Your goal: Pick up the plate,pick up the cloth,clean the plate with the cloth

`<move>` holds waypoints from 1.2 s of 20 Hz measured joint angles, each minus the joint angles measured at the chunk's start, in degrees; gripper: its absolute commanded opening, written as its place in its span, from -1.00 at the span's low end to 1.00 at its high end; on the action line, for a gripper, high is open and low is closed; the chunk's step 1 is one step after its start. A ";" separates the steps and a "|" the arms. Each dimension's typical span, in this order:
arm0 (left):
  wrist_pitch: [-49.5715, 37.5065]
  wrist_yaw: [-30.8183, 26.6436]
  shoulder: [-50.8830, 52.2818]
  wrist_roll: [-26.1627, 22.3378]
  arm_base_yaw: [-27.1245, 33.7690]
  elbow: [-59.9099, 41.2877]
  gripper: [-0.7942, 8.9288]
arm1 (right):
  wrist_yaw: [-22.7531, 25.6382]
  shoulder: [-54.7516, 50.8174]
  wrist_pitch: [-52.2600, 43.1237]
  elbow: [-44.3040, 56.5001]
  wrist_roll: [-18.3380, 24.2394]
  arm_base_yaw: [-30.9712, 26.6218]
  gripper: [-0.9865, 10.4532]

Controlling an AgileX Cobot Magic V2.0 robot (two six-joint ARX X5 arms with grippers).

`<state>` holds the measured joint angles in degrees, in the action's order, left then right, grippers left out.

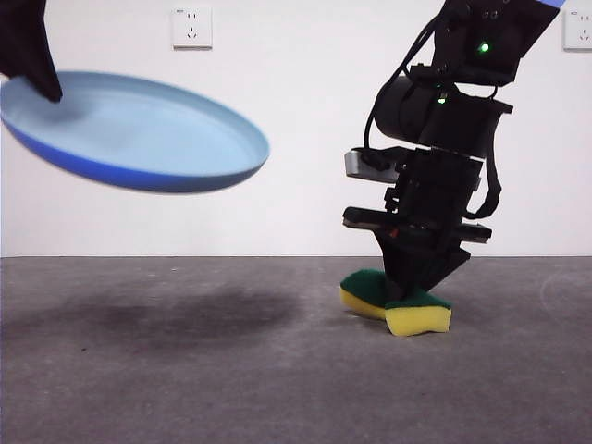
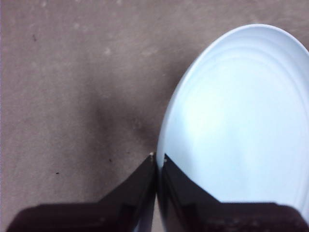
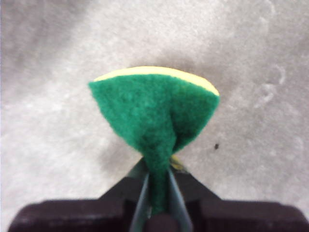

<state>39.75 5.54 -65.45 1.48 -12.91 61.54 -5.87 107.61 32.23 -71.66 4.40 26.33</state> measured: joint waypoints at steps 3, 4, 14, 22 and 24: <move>-2.14 -0.02 -6.47 0.02 -0.24 0.00 -0.85 | 0.02 -6.51 0.52 0.00 -0.83 1.70 -0.86; -2.75 0.07 -9.16 0.02 -0.81 0.00 -0.85 | -0.02 -9.57 0.35 0.00 -1.20 2.93 -0.86; -12.63 3.80 -19.78 4.26 -13.31 -0.04 -0.85 | -0.11 -14.67 -4.20 -0.02 -4.17 14.21 -0.86; -18.86 3.52 -19.76 8.98 -14.64 -0.04 -0.85 | -4.00 -9.92 -3.23 -0.02 -5.31 19.10 -0.86; -18.80 3.48 -19.76 9.05 -14.51 -0.07 -0.85 | -3.69 -9.86 0.79 -0.02 -5.27 20.22 -0.86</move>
<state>20.95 9.02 -85.21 10.52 -27.42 61.47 -9.56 97.76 33.01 -71.68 -0.86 46.54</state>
